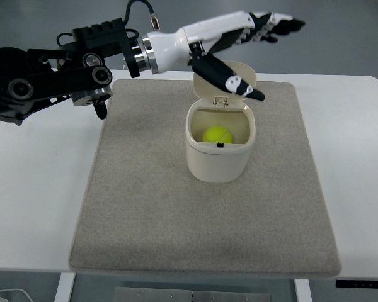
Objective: Put tennis ball into box with left hand
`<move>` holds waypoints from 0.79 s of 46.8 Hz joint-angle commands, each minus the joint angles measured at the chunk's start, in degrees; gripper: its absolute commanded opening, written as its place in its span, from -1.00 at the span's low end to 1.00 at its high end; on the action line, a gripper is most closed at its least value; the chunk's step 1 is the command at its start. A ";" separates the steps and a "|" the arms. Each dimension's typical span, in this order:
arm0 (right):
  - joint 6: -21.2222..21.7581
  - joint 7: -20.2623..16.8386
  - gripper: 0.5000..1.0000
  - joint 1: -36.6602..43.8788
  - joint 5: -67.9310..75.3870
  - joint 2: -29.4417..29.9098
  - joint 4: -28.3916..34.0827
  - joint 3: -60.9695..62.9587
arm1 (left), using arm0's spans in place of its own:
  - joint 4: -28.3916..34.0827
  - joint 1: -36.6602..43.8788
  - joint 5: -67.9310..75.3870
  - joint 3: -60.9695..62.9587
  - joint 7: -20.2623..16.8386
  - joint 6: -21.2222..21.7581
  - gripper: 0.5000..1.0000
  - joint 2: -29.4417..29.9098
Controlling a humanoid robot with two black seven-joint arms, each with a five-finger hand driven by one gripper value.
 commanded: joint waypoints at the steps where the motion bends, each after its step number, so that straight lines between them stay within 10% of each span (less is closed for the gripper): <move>1: 0.00 -0.05 0.75 0.00 0.00 0.00 -0.02 0.00 | 3.12 2.06 -1.19 -4.89 0.02 2.98 0.79 -0.01; 17: 0.09 -0.05 0.75 0.00 0.00 0.00 -0.02 0.00 | 20.35 11.73 -21.31 -13.68 -1.21 1.59 0.77 -0.62; 37: 0.00 -0.05 0.75 0.00 -0.09 0.00 -0.02 0.00 | 37.57 23.06 -37.75 -22.04 -2.62 -13.53 0.77 -7.30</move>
